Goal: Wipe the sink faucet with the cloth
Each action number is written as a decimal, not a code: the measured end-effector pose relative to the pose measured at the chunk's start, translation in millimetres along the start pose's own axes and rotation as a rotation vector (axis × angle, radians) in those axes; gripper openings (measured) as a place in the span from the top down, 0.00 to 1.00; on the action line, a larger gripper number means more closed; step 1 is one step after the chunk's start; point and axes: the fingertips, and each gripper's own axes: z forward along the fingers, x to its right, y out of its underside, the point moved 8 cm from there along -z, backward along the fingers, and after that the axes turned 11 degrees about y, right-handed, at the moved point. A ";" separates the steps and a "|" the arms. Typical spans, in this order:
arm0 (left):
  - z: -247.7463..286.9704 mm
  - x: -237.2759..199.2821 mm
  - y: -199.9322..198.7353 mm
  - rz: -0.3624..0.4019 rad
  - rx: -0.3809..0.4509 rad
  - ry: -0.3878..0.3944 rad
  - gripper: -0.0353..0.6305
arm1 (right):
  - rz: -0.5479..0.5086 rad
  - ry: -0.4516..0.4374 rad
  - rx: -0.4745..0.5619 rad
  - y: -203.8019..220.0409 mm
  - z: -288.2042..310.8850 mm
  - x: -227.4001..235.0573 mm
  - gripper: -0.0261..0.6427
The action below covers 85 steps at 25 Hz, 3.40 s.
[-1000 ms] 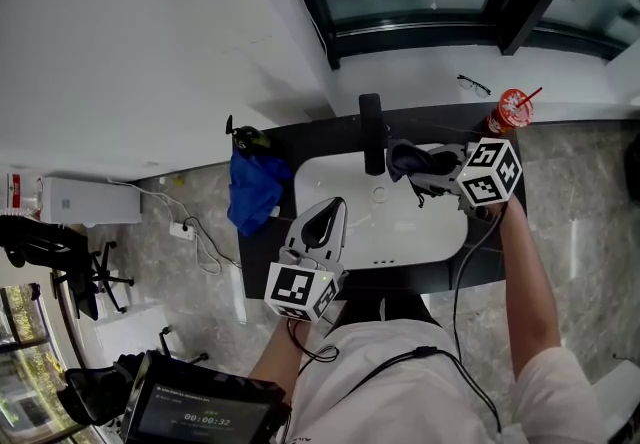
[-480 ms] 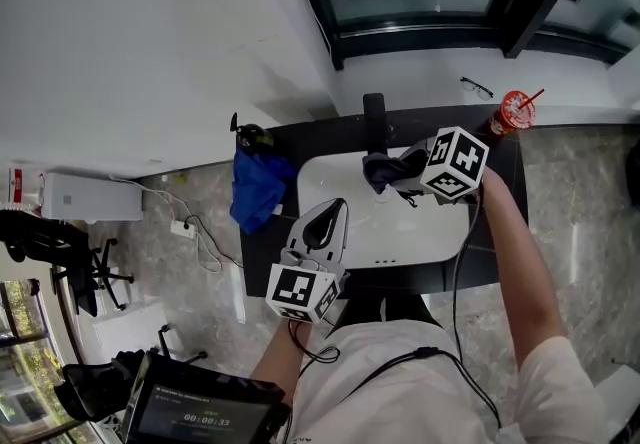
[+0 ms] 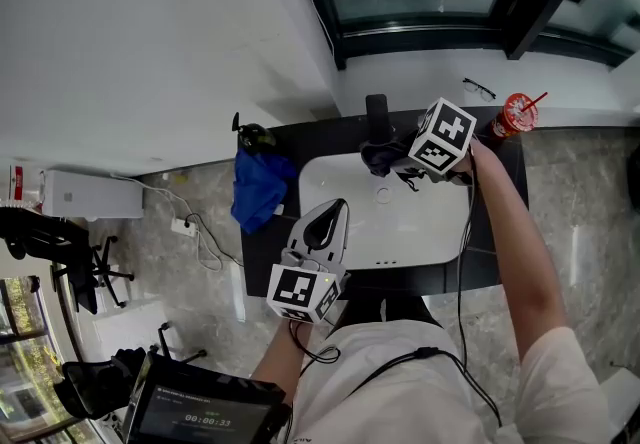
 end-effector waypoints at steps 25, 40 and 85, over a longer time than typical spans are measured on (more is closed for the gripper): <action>-2.0 2.6 1.5 0.001 0.003 0.013 0.96 | 0.356 0.249 0.314 66.1 -38.9 27.7 0.81; -9.3 6.6 -1.2 0.010 0.008 0.013 0.96 | 0.040 -0.057 0.151 31.1 -10.6 -35.0 0.81; -11.2 7.9 1.8 0.010 0.011 0.028 0.96 | 0.099 0.075 0.278 41.5 -30.7 -30.8 0.81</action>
